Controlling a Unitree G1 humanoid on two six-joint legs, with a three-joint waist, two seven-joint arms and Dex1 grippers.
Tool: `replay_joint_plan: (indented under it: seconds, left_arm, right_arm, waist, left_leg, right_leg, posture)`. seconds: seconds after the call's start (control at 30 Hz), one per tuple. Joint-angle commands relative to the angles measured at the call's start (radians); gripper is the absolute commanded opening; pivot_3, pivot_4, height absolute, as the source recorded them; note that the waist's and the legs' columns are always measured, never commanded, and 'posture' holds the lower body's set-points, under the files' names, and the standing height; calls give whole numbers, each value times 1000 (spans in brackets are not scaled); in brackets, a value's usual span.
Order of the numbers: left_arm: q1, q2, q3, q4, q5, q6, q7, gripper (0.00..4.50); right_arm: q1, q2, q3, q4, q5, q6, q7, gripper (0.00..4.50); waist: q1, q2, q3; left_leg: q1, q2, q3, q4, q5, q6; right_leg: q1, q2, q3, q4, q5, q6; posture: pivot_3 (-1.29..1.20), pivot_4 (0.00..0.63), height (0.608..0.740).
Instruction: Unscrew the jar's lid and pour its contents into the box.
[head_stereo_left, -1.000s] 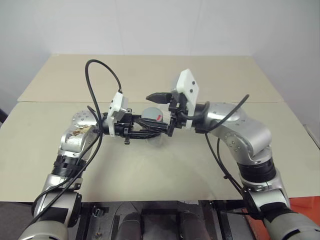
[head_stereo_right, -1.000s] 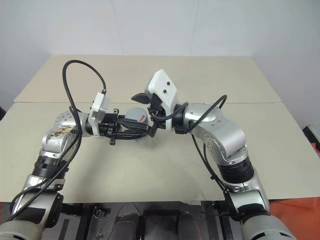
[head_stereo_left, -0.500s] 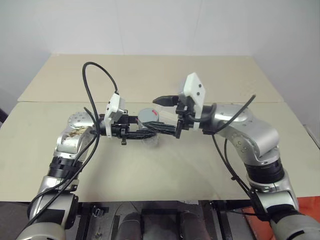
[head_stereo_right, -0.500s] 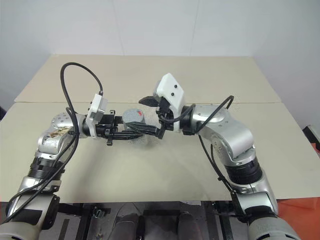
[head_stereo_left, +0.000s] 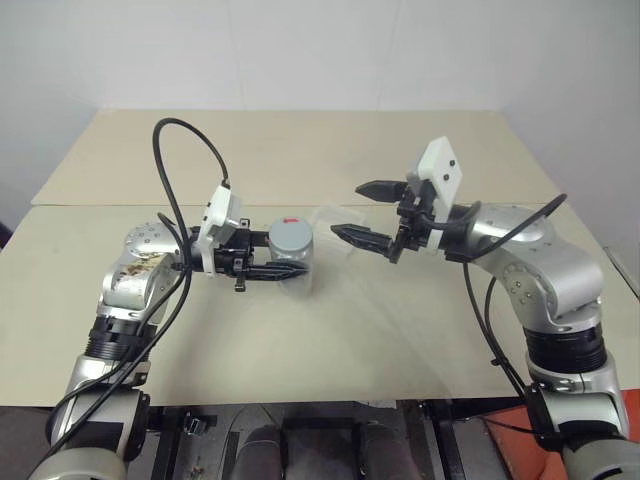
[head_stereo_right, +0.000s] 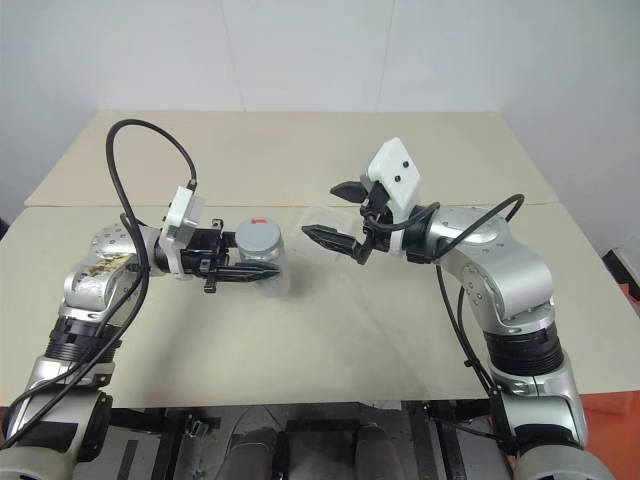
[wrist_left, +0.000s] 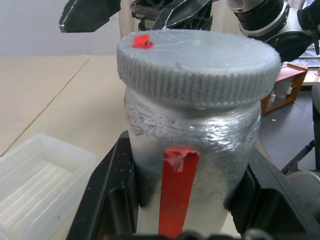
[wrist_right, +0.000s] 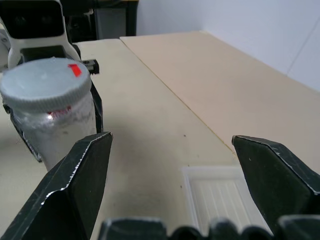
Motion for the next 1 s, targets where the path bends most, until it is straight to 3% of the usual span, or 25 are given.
replay_joint_plan:
  seconds: [0.03,0.17,0.6,1.0]
  left_arm:
    - [-16,-7,13,-4,0,-18,16,1929]
    - [-38,-33,-5,29,15,-31,22,1929]
    - [-73,-72,-11,62,21,-39,18,1929]
    - [-55,-49,1,39,14,-29,17,1929]
  right_arm:
    - [-16,3,-55,-72,64,-11,19,4473]
    - [-38,45,-37,-111,128,9,16,4473]
    - [-133,160,127,-38,7,-25,-40,4473]
    - [-131,140,100,41,-55,-49,-20,4473]
  waist:
    - [0,0,0]
    - [1,0,0]
    - [0,0,0]
    - [0,0,0]
  left_leg:
    - [0,0,0,0,0,0]
    - [0,0,0,0,0,0]
    - [0,0,0,0,0,0]
    - [0,0,0,0,0,0]
  right_leg:
    - [0,0,0,0,0,0]
    - [0,0,0,0,0,0]
    - [0,0,0,1,0,0]
    - [0,0,0,2,0,0]
  posture:
    - [0,150,740]
    - [0,150,740]
    - [0,150,740]
    - [0,150,740]
